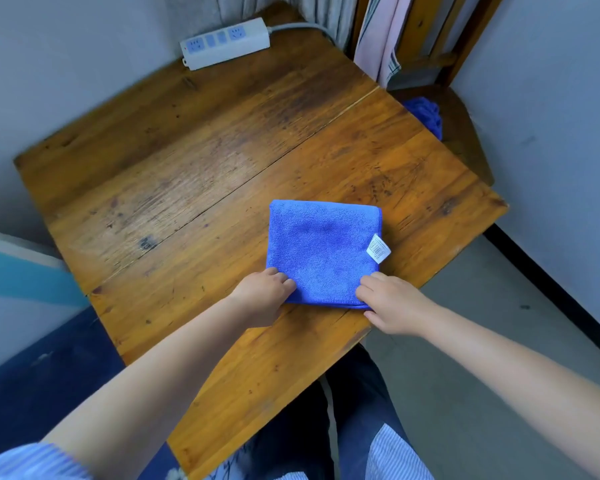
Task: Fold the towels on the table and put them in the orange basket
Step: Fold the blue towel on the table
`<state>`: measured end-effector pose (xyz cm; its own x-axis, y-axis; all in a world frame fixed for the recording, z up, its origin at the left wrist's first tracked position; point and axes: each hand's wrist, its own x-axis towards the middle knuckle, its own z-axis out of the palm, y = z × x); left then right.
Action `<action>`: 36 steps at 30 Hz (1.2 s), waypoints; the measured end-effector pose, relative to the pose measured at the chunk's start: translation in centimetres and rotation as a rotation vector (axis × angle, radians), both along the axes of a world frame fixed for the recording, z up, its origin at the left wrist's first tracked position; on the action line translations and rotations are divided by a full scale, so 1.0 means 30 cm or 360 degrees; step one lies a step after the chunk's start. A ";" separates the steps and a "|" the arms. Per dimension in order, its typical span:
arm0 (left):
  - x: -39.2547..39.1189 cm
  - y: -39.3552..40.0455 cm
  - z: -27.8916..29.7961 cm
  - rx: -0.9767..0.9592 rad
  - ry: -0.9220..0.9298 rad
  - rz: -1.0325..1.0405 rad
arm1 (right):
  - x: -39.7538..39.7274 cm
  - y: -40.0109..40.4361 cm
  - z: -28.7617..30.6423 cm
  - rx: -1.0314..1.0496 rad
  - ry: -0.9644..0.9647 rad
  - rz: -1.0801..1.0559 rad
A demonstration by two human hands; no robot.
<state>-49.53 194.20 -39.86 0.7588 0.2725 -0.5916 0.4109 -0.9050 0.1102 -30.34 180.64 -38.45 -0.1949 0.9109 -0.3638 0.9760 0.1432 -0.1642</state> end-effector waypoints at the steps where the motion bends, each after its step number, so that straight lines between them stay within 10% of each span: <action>1: 0.012 0.009 0.016 -0.0051 0.0028 0.0067 | 0.013 0.013 0.004 -0.0157 0.0008 -0.0026; 8: 0.137 0.101 0.084 0.0229 -0.0621 0.0846 | 0.085 0.175 0.070 0.0297 0.0339 -0.0533; 30: 0.171 0.191 -0.044 -0.0064 -0.0051 0.0785 | 0.218 0.299 -0.050 -0.0506 -0.0215 -0.0817; 36: 0.094 0.108 0.035 -0.0219 -0.0492 0.1528 | 0.138 0.444 0.085 -0.0252 -0.0131 -0.0486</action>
